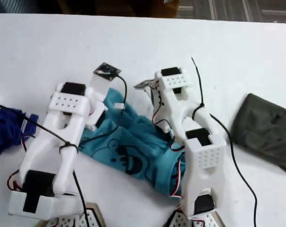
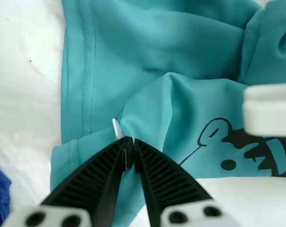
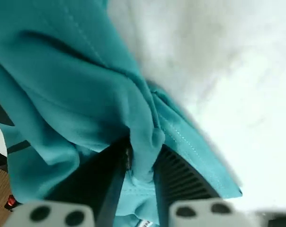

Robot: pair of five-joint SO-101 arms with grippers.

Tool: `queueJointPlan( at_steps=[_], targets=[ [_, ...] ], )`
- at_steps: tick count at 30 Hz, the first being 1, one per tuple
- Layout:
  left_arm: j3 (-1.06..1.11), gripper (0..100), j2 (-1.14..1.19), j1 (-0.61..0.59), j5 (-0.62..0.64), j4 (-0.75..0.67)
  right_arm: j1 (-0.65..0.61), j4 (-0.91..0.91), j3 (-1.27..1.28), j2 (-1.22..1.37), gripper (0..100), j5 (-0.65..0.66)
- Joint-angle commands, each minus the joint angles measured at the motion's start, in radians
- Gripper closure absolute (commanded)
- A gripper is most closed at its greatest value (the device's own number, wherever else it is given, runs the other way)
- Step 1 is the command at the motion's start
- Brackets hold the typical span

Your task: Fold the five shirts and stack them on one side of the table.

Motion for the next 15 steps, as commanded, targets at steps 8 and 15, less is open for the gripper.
queueJointPlan(
  at_steps=[8, 15],
  targets=[
    [-0.012, 97, -0.048, -0.034, -0.002, -0.002, 0.035, 0.045, -0.203, -0.183, 98.0, 0.000],
    [-0.012, 97, -0.048, -0.114, -0.002, -0.003, -0.031, 0.045, 0.061, -0.527, 98.0, 0.005]
  ],
)
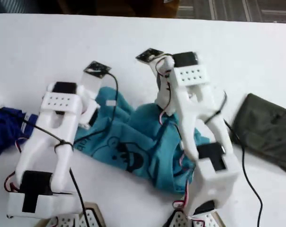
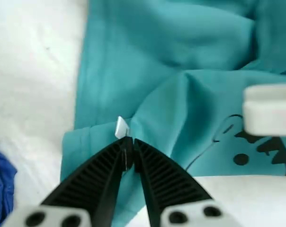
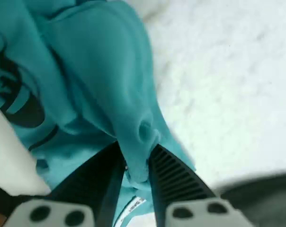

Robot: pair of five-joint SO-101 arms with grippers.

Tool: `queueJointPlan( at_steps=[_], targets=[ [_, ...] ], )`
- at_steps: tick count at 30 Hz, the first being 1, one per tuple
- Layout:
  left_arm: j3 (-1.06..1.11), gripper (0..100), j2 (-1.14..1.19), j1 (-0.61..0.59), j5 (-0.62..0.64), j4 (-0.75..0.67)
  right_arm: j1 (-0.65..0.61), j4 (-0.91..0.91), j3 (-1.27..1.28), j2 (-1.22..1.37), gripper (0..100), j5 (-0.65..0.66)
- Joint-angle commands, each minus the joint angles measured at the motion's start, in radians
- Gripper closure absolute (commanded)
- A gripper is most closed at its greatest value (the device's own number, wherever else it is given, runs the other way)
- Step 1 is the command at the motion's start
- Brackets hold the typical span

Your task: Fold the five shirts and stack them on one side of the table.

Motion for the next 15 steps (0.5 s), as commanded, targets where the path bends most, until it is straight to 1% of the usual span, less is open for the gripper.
queueJointPlan(
  at_steps=[1, 4, 7, 10, 13, 15],
  targets=[
    [-0.012, 97, -0.048, -0.028, -0.002, -0.003, -0.062, 0.027, 0.183, -0.226, 98.0, 0.014],
    [-0.012, 97, -0.048, -0.028, -0.002, -0.003, -0.143, 0.024, 0.440, -0.348, 98.0, 0.072],
    [-0.013, 97, -0.046, -0.025, -0.002, -0.008, -0.191, -0.013, 0.629, -0.372, 97.8, 0.097],
    [-0.031, 97, -0.046, -0.026, -0.002, -0.005, -0.196, -0.025, 0.658, -0.372, 97.4, 0.092],
    [-0.045, 97, -0.046, -0.028, -0.002, -0.002, -0.191, -0.019, 0.620, -0.372, 97.3, 0.098],
    [-0.045, 97, -0.044, -0.025, -0.002, -0.003, -0.197, 0.010, 0.589, -0.372, 95.3, 0.100]
  ],
)
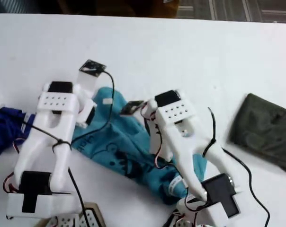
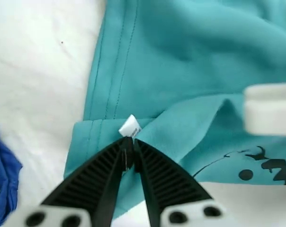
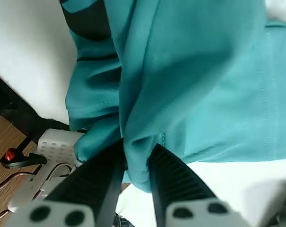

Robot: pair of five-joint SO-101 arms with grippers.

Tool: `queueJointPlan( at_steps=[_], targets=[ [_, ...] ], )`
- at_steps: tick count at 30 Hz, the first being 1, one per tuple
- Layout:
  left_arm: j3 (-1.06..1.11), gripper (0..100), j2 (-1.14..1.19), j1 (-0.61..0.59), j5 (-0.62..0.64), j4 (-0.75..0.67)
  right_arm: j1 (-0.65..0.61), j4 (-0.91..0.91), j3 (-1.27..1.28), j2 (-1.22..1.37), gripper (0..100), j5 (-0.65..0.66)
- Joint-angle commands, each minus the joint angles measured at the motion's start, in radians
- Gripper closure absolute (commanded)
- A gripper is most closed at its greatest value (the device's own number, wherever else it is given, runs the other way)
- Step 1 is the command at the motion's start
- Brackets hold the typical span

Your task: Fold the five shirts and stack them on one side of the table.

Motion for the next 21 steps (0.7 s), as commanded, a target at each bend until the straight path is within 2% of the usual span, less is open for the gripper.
queueJointPlan(
  at_steps=[1, 9, 15, 18, 21],
  targets=[
    [-0.039, 97, -0.044, -0.005, -0.002, -0.003, -0.015, 0.041, -0.064, -0.048, 93.0, 0.011],
    [-0.036, 97, -0.044, -0.003, -0.002, -0.006, -0.016, 0.044, -0.066, -0.048, 73.2, 0.055],
    [-0.035, 97, -0.044, -0.002, -0.002, -0.008, 0.035, 0.028, -0.255, 0.022, 72.2, 0.054],
    [-0.035, 97, -0.044, -0.002, -0.002, -0.008, 0.104, 0.027, -0.388, 0.180, 72.2, 0.051],
    [-0.033, 97, -0.043, -0.002, -0.002, -0.008, 0.174, 0.030, -0.537, 0.392, 72.2, -0.014]
  ],
)
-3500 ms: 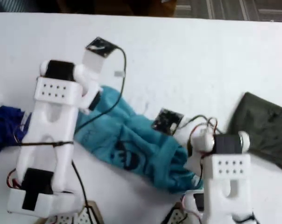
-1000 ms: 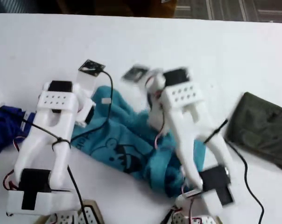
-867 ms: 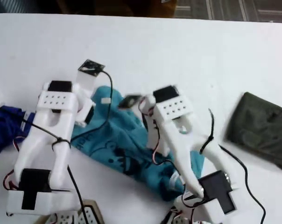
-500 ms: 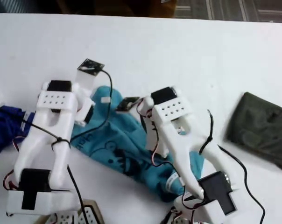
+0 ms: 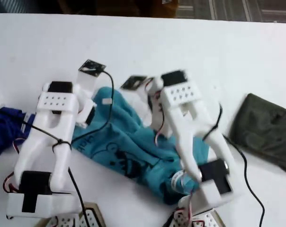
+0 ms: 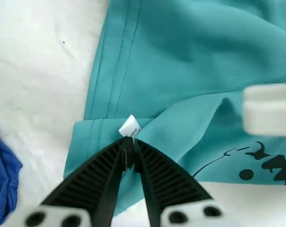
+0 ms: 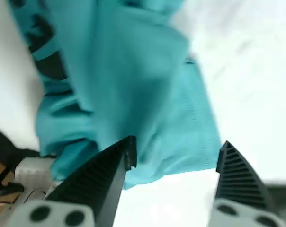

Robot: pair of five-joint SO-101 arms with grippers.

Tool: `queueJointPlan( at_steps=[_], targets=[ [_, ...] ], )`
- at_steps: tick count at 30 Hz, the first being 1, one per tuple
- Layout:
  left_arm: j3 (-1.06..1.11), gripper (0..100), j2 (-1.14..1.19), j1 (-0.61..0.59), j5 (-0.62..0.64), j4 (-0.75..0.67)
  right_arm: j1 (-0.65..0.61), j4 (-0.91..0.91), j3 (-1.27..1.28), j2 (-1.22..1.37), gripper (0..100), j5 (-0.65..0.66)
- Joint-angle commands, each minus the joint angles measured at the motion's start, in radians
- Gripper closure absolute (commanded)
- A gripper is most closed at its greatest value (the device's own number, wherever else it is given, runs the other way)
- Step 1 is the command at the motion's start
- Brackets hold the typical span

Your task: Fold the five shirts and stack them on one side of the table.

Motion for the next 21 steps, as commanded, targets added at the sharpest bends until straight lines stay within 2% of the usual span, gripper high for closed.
queueJointPlan(
  at_steps=[1, 5, 10, 15, 21],
  targets=[
    [-0.033, 97, -0.043, -0.002, -0.003, -0.008, 0.068, 0.015, -0.196, 0.232, 72.2, -0.061],
    [-0.033, 97, -0.043, -0.002, -0.003, -0.008, 0.068, 0.019, -0.402, 0.472, 72.2, -0.133],
    [-0.033, 97, -0.043, -0.008, -0.005, -0.008, 0.045, 0.025, -0.534, 0.582, 72.2, -0.158],
    [-0.033, 97, -0.043, -0.008, -0.005, -0.008, -0.008, 0.027, -0.454, 0.575, 72.2, -0.158],
    [-0.033, 97, -0.043, -0.008, -0.005, -0.008, -0.088, 0.025, -0.287, 0.444, 72.2, -0.153]
  ],
)
